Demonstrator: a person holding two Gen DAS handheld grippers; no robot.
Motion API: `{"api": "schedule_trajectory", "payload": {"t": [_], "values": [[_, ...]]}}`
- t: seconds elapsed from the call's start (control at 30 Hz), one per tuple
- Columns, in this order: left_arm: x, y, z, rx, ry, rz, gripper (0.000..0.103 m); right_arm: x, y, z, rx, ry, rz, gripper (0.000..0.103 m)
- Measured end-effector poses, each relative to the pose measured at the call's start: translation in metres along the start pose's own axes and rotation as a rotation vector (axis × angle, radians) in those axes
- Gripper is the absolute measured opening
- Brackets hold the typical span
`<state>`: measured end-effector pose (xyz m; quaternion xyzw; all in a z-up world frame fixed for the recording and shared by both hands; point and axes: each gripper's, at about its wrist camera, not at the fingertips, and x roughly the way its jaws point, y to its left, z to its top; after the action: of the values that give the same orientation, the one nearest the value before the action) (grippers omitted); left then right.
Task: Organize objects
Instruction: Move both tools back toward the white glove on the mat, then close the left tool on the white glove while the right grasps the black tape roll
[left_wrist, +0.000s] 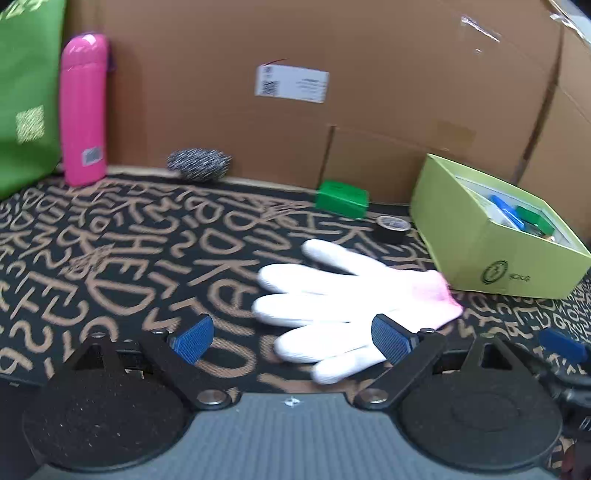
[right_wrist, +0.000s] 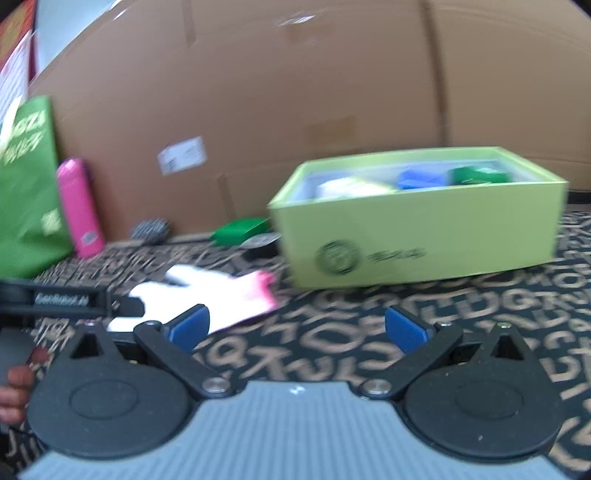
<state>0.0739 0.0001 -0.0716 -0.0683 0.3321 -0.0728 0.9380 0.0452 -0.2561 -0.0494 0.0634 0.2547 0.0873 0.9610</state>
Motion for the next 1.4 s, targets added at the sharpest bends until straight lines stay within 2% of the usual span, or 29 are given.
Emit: {"api": "schedule_trajectory", "payload": {"t": [0.23, 0.37, 0.43, 0.5, 0.57, 0.6, 0.67, 0.7, 0.77, 0.87, 1.03, 1.1, 1.2, 1.27, 1.3, 1.4], "values": [[0.004, 0.018, 0.003, -0.017, 0.029, -0.034, 0.095, 0.032, 0.029, 0.005, -0.072, 0.073, 0.031, 0.103], [0.008, 0.024, 0.006, -0.033, 0.045, -0.113, 0.095, 0.055, 0.034, 0.015, -0.095, 0.094, -0.010, 0.102], [0.015, 0.024, 0.007, -0.044, 0.061, -0.153, 0.095, 0.063, 0.035, 0.018, -0.102, 0.104, -0.031, 0.098], [0.020, 0.019, 0.011, -0.026, 0.048, -0.145, 0.095, 0.062, 0.034, 0.020, -0.092, 0.089, -0.056, 0.098], [0.027, 0.014, 0.014, -0.014, 0.047, -0.176, 0.093, 0.057, 0.032, 0.023, -0.090, 0.063, -0.080, 0.098], [0.031, 0.013, 0.015, -0.016, 0.045, -0.208, 0.088, 0.054, 0.032, 0.024, -0.092, 0.051, -0.094, 0.098], [0.037, 0.006, 0.016, 0.023, 0.058, -0.260, 0.034, 0.048, 0.032, 0.028, -0.112, 0.030, -0.129, 0.097], [0.039, 0.003, 0.015, 0.054, 0.062, -0.255, 0.034, 0.046, 0.032, 0.030, -0.119, 0.021, -0.129, 0.097], [0.037, 0.006, 0.015, 0.044, 0.058, -0.253, 0.030, 0.043, 0.033, 0.034, -0.125, 0.002, -0.131, 0.097], [0.026, 0.023, 0.018, -0.003, 0.033, -0.220, 0.029, 0.047, 0.041, 0.042, -0.159, 0.000, -0.107, 0.093], [0.004, 0.071, 0.032, -0.079, -0.051, -0.055, 0.029, 0.075, 0.068, 0.052, -0.246, 0.011, -0.045, 0.078], [0.001, 0.088, 0.036, -0.121, -0.065, -0.014, 0.029, 0.093, 0.081, 0.056, -0.280, 0.016, -0.028, 0.075], [-0.003, 0.102, 0.034, -0.182, -0.066, 0.002, 0.039, 0.125, 0.094, 0.062, -0.336, 0.032, -0.061, 0.069], [-0.002, 0.107, 0.033, -0.208, -0.047, -0.020, 0.066, 0.149, 0.100, 0.066, -0.387, 0.047, -0.138, 0.069], [-0.002, 0.109, 0.032, -0.221, -0.043, -0.035, 0.070, 0.161, 0.100, 0.068, -0.401, 0.063, -0.169, 0.069], [0.000, 0.106, 0.034, -0.213, -0.034, -0.061, 0.072, 0.188, 0.096, 0.068, -0.437, 0.123, -0.228, 0.069]]}}
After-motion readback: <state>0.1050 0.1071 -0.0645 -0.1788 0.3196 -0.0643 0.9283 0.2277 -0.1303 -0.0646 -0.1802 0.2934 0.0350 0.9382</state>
